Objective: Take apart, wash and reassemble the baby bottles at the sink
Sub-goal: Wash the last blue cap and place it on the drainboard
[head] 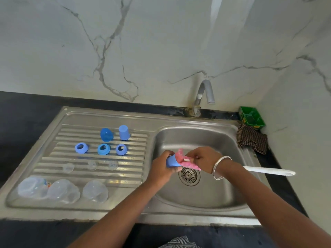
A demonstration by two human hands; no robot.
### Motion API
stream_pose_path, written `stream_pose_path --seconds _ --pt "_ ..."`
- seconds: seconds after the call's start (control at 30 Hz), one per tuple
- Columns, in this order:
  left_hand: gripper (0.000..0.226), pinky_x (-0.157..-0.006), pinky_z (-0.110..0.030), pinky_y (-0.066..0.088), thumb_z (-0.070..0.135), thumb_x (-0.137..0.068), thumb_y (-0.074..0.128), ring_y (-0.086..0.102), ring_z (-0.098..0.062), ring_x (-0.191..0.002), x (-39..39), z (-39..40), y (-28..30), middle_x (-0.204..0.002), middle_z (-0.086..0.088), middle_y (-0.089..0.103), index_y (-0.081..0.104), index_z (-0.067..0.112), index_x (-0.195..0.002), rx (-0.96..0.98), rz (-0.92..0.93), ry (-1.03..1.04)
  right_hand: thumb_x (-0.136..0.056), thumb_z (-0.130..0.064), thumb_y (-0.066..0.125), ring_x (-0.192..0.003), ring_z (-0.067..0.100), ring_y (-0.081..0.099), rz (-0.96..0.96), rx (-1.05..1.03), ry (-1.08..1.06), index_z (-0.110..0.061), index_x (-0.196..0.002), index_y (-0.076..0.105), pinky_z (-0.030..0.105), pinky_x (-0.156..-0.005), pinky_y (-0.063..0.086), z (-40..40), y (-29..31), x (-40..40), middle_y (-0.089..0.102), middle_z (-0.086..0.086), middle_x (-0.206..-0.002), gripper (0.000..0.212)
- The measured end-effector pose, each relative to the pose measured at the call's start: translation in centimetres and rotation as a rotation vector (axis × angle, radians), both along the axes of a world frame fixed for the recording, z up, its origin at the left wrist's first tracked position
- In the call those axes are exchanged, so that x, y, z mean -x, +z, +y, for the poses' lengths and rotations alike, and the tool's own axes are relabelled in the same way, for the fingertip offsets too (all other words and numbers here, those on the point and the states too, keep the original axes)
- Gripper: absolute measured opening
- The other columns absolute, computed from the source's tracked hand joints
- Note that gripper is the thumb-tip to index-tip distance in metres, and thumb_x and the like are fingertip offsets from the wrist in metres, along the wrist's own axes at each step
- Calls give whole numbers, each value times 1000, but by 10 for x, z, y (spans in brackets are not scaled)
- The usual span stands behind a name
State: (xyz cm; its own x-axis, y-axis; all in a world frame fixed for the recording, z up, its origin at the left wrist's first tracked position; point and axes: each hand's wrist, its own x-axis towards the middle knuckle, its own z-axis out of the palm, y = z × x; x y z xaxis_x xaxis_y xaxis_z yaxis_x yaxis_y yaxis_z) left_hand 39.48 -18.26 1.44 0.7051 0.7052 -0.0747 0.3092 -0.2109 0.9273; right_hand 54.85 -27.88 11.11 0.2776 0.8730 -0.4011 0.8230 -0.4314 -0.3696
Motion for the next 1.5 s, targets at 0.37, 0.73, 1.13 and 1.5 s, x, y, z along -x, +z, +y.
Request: stream_pose_path --seconds 0.37,0.73,1.13,1.5 --pt "52 -86 -27 49 20 -67 90 62 -11 -94 9 1 14 -101 9 66 69 14 -114 -156 -59 -29 -79 -29 66 -90 27 65 -251 -95 -81 -16 -93 72 26 -73 49 16 13 27 71 5 -93 20" --pt "44 -84 -26 47 22 -72 87 63 -12 -94 14 16 29 -101 3 70 71 17 -113 -172 -123 -122 -96 -30 55 -75 19 69 -275 72 0 -20 -97 72 28 -75 53 -5 30 -2 72 1 -79 20" --pt "30 -61 -29 59 19 -92 70 64 -15 -82 18 28 39 -97 -3 66 66 8 -120 316 97 -313 -87 -31 66 -70 23 69 -678 -293 438 -38 -116 66 31 -51 53 -18 4 10 67 -8 -82 30" --pt "29 -74 -35 56 20 -89 73 63 -18 -86 12 16 36 -99 -5 67 67 9 -115 63 114 -393 -92 -29 52 -80 28 68 -735 -164 445 -30 -106 64 29 -55 39 -22 1 15 66 -3 -87 19"
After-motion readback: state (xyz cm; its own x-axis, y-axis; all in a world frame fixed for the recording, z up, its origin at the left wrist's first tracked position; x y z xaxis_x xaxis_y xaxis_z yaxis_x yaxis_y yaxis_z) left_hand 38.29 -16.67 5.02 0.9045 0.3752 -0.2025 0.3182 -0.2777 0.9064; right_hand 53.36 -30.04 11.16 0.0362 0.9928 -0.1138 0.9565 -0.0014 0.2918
